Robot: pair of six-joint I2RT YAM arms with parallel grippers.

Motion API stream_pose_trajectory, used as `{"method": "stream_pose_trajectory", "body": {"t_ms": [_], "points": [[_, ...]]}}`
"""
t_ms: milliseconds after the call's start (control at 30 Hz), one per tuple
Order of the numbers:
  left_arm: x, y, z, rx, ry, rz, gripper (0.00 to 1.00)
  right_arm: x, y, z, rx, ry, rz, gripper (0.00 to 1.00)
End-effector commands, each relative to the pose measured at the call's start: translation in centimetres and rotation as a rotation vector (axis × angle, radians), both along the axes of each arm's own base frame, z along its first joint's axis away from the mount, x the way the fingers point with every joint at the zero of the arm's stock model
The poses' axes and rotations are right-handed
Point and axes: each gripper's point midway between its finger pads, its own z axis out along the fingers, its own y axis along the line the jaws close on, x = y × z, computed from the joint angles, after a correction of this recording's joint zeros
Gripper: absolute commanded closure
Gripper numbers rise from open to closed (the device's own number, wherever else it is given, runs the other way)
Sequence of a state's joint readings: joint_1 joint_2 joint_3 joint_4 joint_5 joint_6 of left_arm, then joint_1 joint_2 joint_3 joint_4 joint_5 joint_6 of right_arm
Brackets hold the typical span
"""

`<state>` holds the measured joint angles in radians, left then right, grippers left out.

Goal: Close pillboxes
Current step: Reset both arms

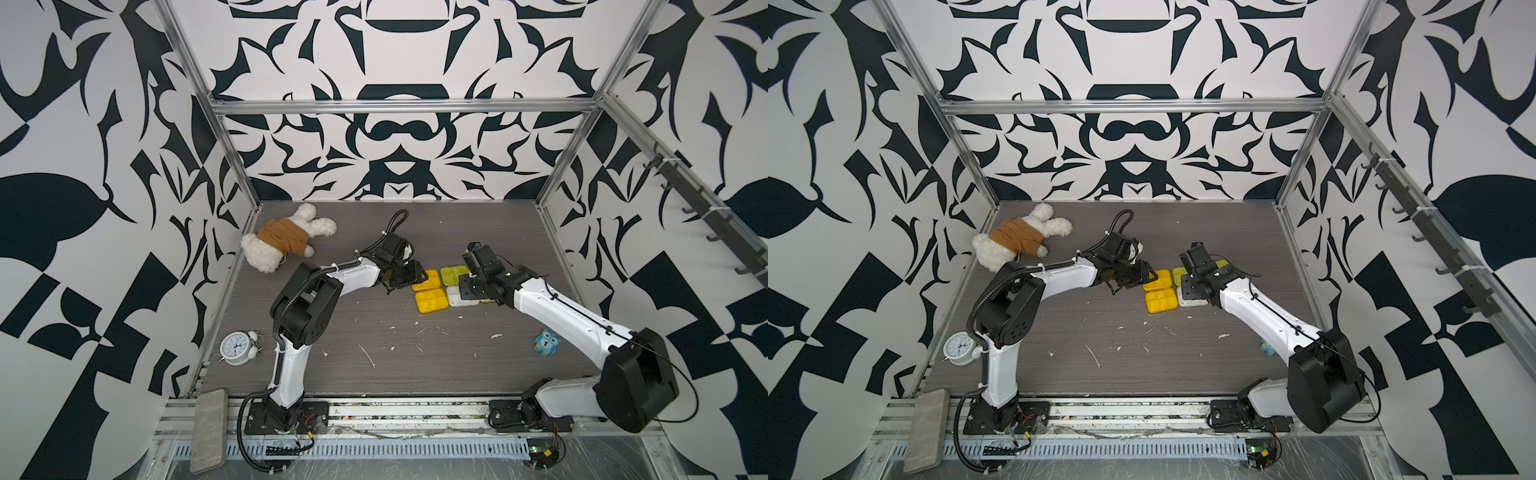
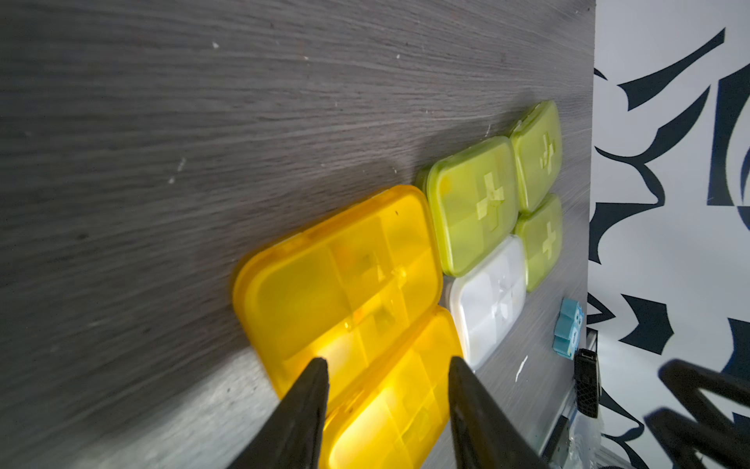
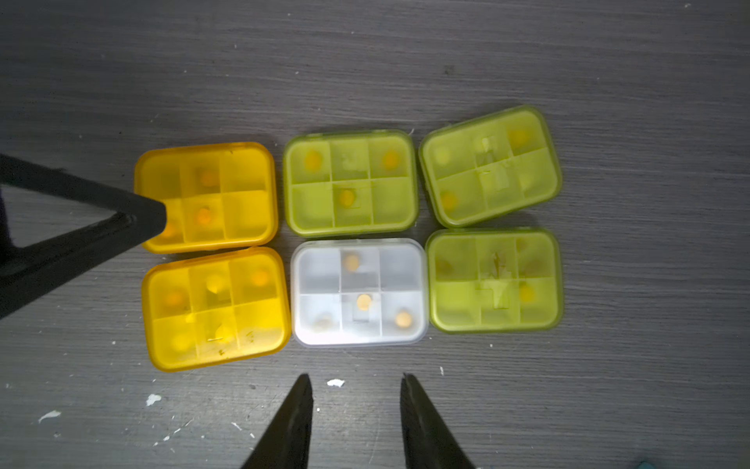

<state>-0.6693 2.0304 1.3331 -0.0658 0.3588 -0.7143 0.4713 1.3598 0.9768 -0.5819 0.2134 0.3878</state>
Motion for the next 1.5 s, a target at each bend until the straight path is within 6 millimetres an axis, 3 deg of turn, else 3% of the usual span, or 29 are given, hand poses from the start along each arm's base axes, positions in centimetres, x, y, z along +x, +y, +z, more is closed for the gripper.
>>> {"method": "stream_pose_trajectory", "body": {"t_ms": [0, 200, 400, 567, 733, 800, 833, 867, 900, 933, 1033, 1133, 1200, 1367, 1467], "points": [[0.0, -0.6, 0.1, -0.028, -0.009, -0.01, 0.49, 0.1, -0.5, 0.7, 0.007, -0.017, -0.002, 0.61], [0.0, -0.4, 1.6, -0.027, -0.048, -0.02, 0.49, 0.4, -1.2, 1.0, 0.011, -0.022, -0.023, 0.61], [-0.3, 2.6, 7.7, 0.061, -0.239, -0.028, 0.48, 1.1, -0.6, 2.7, 0.057, -0.063, -0.015, 0.61], [-2.0, 6.5, 14.4, 0.113, -0.429, -0.001, 0.45, 2.2, 0.5, 8.1, 0.147, -0.205, 0.009, 0.59], [-5.2, 11.9, 20.3, 0.144, -0.624, 0.076, 0.4, 2.6, 1.3, 13.1, 0.209, -0.334, 0.054, 0.53], [-6.4, 14.4, 21.6, 0.182, -0.682, 0.122, 0.34, 2.3, 1.4, 14.3, 0.232, -0.363, 0.067, 0.53], [-7.0, 15.9, 22.1, 0.211, -0.7, 0.152, 0.19, 2.1, 1.4, 15.0, 0.251, -0.387, 0.064, 0.52], [-7.4, 17.1, 22.4, 0.235, -0.717, 0.18, 0.0, 1.9, 1.2, 15.5, 0.275, -0.412, 0.045, 0.39], [-7.9, 18.3, 22.7, 0.258, -0.736, 0.205, 0.01, 1.7, 1.1, 16.1, 0.299, -0.449, 0.038, 0.05], [-8.2, 19.5, 22.6, 0.286, -0.751, 0.231, 0.01, 1.4, 1.0, 16.7, 0.317, -0.492, 0.04, 0.01], [-9.3, 22.7, 22.0, 0.352, -0.744, 0.336, 0.01, 0.9, -0.6, 17.8, 0.32, -0.632, -0.009, 0.01], [-10.3, 25.2, 20.4, 0.441, -0.691, 0.394, 0.01, 0.3, -2.5, 17.1, 0.235, -0.648, -0.056, 0.01], [-10.6, 26.1, 19.4, 0.469, -0.68, 0.415, 0.01, 0.2, -2.7, 16.3, 0.213, -0.616, -0.064, 0.01], [-10.6, 25.5, 17.3, 0.403, -0.759, 0.397, 0.01, 0.3, -2.4, 12.6, 0.16, -0.506, -0.032, 0.01], [-9.2, 27.7, 15.6, 0.501, -0.86, 0.519, 0.01, 1.1, -1.5, 11.3, 0.15, -0.523, 0.024, 0.01]]}}
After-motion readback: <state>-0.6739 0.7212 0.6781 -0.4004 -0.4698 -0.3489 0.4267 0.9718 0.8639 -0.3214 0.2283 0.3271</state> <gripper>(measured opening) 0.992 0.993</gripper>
